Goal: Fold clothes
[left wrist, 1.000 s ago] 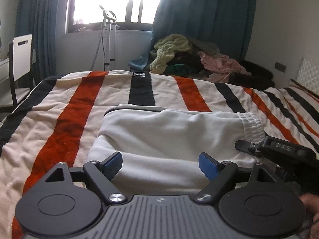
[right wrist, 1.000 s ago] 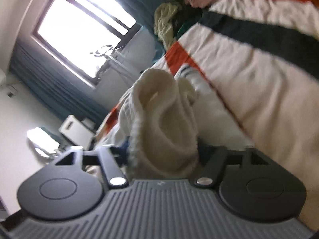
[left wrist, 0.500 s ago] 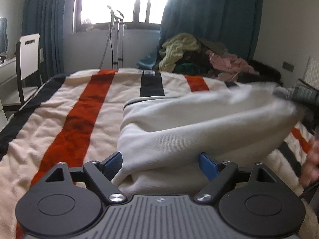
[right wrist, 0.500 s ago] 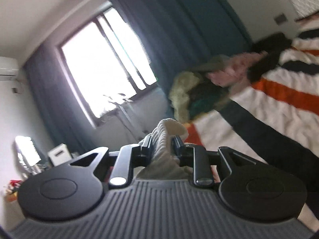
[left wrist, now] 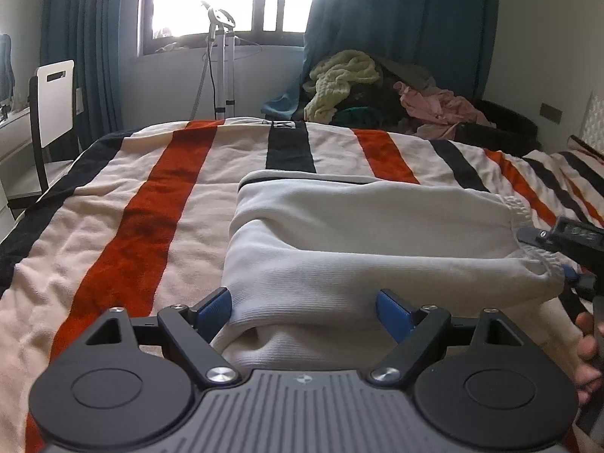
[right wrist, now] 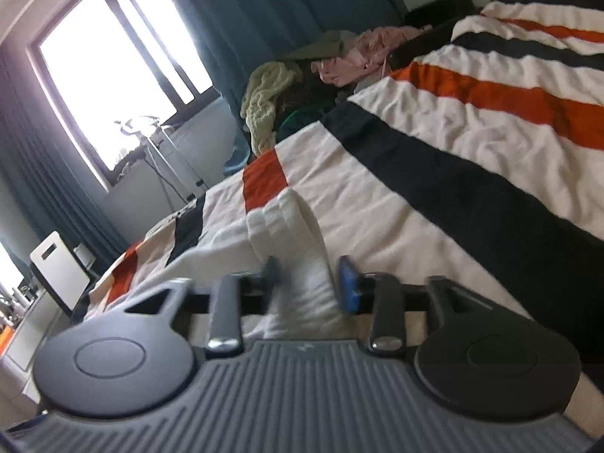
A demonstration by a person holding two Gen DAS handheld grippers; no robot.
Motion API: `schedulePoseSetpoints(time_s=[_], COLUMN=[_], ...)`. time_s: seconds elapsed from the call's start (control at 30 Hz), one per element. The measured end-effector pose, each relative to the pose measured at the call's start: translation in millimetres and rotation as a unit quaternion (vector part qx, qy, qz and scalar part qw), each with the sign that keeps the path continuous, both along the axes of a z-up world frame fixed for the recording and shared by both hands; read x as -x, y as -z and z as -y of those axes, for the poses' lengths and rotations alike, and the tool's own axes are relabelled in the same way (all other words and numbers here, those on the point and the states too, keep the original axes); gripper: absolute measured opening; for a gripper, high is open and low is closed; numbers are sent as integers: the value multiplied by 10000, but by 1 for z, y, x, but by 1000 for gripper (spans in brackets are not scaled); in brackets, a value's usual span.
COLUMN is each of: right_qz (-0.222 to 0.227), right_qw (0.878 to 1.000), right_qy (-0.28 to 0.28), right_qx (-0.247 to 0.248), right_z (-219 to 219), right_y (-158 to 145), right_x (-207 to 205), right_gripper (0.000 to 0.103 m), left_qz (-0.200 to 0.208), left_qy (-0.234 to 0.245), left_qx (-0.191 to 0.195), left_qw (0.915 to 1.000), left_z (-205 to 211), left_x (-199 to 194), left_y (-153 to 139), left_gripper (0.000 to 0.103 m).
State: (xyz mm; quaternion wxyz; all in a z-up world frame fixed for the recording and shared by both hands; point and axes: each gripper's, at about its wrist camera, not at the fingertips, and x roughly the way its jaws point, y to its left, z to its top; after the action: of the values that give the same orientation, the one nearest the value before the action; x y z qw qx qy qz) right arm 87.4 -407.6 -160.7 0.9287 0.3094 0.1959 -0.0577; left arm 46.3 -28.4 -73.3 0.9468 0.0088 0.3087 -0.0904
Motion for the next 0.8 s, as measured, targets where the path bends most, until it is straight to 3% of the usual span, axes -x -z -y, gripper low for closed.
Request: schedulePoseSetpoints(time_s=[0.03,0.07,0.23,0.43,0.57,0.8], right_qz=[16,44,-186,-810,-486,392], right_qw=[9999,9998,9981,9892,9775,9731], right_qy=[-63,-115,-272,-486,-634,-949], right_qx=[-78,-138,-523,-1117,-1954,-2064], right_z=[-2,-3,-4,2,9,5], right_y=[-2,-3,-1,32,48,22], right_x=[5,10,23,3,-4,6], right_gripper=[88,92,92,94,95,95], left_qz=[-5,-11,-71,-78,-192,-86], left_qy=[2,3,-20,-157,-314,-495], left_qx=[16,32,101,110,223,190], left_qw=[10000,10000,9999,9998,9991,9986], left_z=[-1,-1,-5,-10,-15,-18], left_x=[1,3,11,16,11,10], left_y=[-1,-1,-2,-4,-2,-5], left_gripper=[85,85,85,85,85,85])
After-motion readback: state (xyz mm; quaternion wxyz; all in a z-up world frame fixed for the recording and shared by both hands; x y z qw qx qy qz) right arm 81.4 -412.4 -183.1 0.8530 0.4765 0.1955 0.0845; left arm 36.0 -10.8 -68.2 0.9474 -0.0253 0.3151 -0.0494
